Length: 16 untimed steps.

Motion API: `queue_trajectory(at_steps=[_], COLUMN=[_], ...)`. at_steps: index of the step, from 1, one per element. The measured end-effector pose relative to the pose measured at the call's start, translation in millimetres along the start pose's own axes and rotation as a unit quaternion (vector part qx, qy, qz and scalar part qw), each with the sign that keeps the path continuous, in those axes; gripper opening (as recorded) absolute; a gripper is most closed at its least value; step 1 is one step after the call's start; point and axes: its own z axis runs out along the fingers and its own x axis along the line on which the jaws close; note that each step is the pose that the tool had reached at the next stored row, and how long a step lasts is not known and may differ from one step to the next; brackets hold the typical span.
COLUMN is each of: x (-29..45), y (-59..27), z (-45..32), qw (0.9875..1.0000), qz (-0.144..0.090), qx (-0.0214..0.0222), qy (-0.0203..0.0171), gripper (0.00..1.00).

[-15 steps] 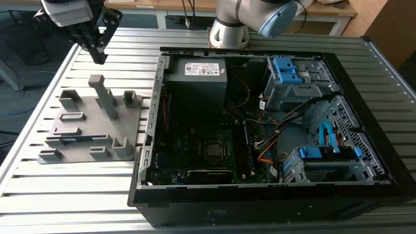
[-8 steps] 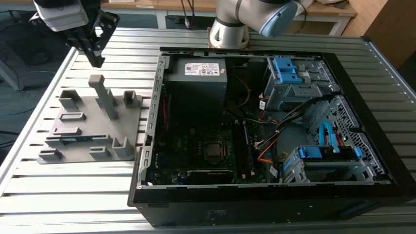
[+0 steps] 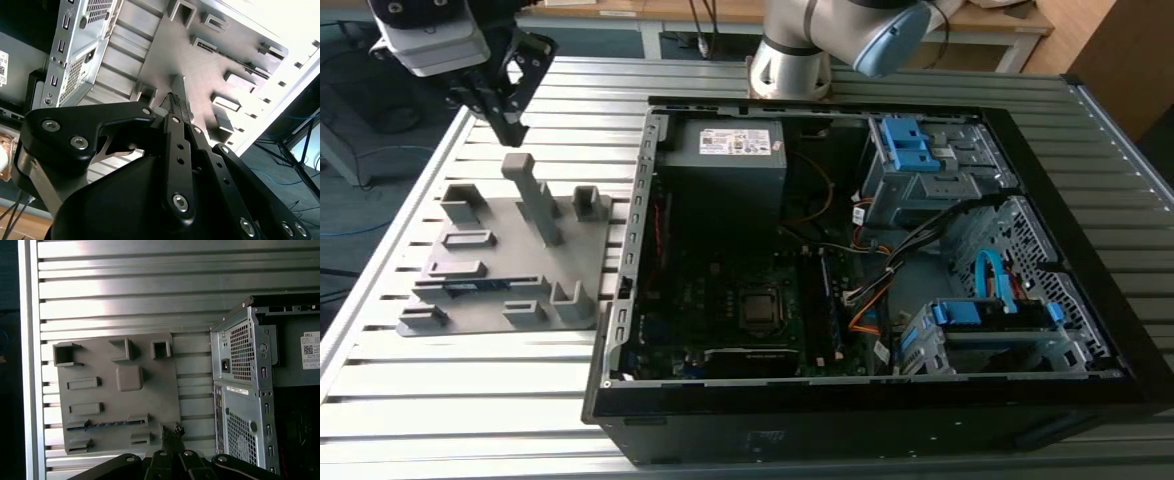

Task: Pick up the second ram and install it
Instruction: 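Reach for the second ram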

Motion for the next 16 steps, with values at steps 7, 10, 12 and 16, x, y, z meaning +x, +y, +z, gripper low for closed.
queue_trajectory(at_steps=[7, 10, 12, 16], x=[2.7, 4.4, 5.2, 9.3], y=[-7.1, -11.0, -13.7, -18.2], z=[4.2, 6.9, 9.2, 14.0], qw=[1.0000, 1.0000, 1.0000, 1.0000], qz=[0.000, 0.000, 0.000, 0.000], qx=[0.0000, 0.0000, 0.0000, 0.0000], qy=[0.0000, 0.0000, 0.0000, 0.0000], gripper=[0.10, 0.10, 0.10, 0.10])
